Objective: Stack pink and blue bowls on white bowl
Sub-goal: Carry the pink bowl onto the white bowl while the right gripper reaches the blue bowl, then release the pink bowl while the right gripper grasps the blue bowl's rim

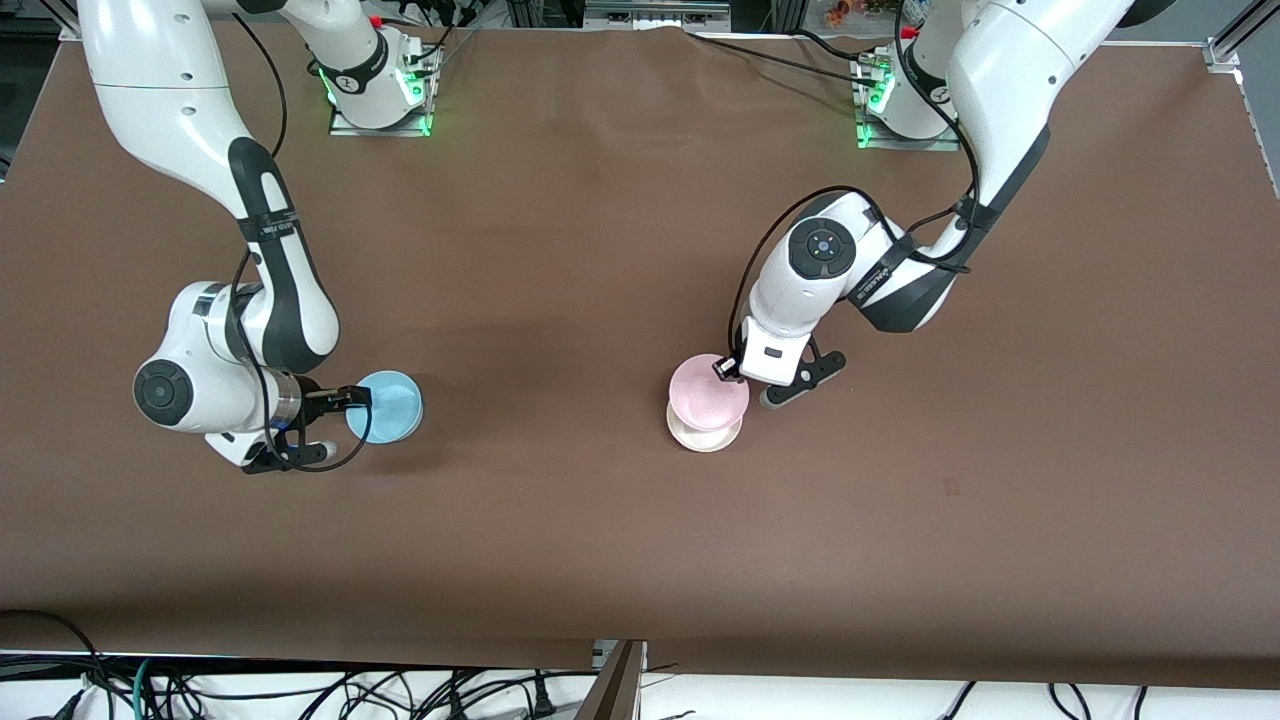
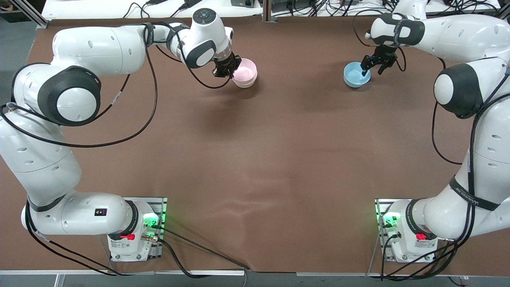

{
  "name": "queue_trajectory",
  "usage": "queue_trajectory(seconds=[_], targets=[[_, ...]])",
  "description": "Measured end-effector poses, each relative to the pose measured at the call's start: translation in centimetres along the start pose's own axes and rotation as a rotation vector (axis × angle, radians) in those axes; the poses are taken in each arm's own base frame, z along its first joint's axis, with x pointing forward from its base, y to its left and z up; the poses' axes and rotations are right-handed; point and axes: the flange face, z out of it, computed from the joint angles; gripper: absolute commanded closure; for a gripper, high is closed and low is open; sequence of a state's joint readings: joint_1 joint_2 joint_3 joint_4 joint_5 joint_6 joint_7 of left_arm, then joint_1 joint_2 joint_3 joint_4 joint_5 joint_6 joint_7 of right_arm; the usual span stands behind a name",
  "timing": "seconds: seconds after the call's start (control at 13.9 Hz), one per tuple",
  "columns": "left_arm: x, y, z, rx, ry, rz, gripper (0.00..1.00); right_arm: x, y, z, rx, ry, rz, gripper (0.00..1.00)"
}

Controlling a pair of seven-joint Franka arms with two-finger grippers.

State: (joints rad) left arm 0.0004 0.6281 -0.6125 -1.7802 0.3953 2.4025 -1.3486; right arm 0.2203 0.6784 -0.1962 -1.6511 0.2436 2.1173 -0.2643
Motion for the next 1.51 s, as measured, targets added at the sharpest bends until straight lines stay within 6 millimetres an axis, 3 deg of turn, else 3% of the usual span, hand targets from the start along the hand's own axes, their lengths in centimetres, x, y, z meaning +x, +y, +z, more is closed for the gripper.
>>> queue_trajectory(seconds=[0.29,0.65,1.0,1.29,1.51], targets=[[0.2,0.2,0.2,-0.023,0.006,-0.016,1.0,0.0,-0.1,0.0,0.011,0.003,0.006,0.99],[-0.3,0.4,2.8,-0.014,0.051,-0.04,1.0,0.1,-0.5,0.0,0.038,0.009,0.019,1.0],[0.2,1.9,2.5,-0.039,0.076,-0.07,0.98,0.3,-1.1,-0.7,0.044,0.022,0.011,1.0],[0.4,1.9,2.7,-0.039,0.075,-0.073,0.62,0.6,-2.5,-1.6,0.057,0.036,-0.005,1.0],[0.5,1.9,2.7,-0.04,0.076,-0.074,0.61,0.7,-4.0,-1.7,0.071,0.032,0.035,1.0]])
